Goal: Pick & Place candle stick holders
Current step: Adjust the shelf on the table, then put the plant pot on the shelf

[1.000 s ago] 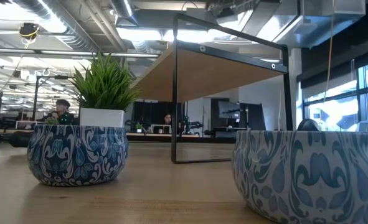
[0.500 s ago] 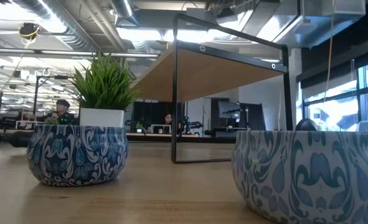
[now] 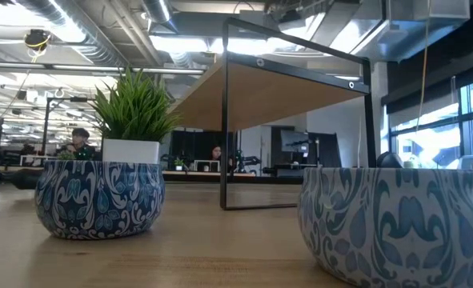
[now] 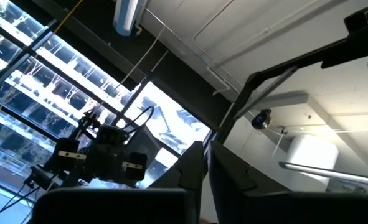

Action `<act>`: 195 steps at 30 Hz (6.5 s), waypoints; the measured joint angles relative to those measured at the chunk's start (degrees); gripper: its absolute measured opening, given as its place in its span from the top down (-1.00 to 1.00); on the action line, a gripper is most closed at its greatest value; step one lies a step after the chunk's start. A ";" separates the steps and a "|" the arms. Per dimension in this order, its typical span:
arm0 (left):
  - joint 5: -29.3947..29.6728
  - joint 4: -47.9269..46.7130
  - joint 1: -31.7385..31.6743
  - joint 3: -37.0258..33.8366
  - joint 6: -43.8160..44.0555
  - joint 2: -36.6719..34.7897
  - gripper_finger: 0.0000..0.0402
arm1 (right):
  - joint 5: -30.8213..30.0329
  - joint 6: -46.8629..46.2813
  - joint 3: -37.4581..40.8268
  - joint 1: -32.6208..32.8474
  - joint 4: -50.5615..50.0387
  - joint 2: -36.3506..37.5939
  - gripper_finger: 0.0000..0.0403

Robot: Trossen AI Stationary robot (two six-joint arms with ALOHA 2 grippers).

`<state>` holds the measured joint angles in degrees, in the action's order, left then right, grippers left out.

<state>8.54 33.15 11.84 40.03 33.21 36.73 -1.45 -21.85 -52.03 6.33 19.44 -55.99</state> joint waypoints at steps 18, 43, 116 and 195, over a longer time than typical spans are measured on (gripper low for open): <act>17.51 -41.88 -4.06 -0.02 8.37 -1.32 0.54 | -9.82 -22.27 0.02 0.02 -32.78 0.02 0.90; 1.10 -57.57 -30.29 -0.33 27.57 21.47 0.99 | -2.78 -38.62 0.02 -5.66 -61.81 -11.33 0.85; -17.63 -58.25 -49.63 15.39 -0.64 36.02 0.99 | 16.25 -33.39 0.04 -4.72 -61.02 -19.43 1.00; 23.87 -58.50 25.80 -16.96 64.47 11.30 0.70 | -5.44 -6.64 -19.74 -8.24 -50.79 -16.11 -0.18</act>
<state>32.41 -25.36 37.64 23.08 97.68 48.03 -6.90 -28.49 -71.77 -1.91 -31.35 -72.10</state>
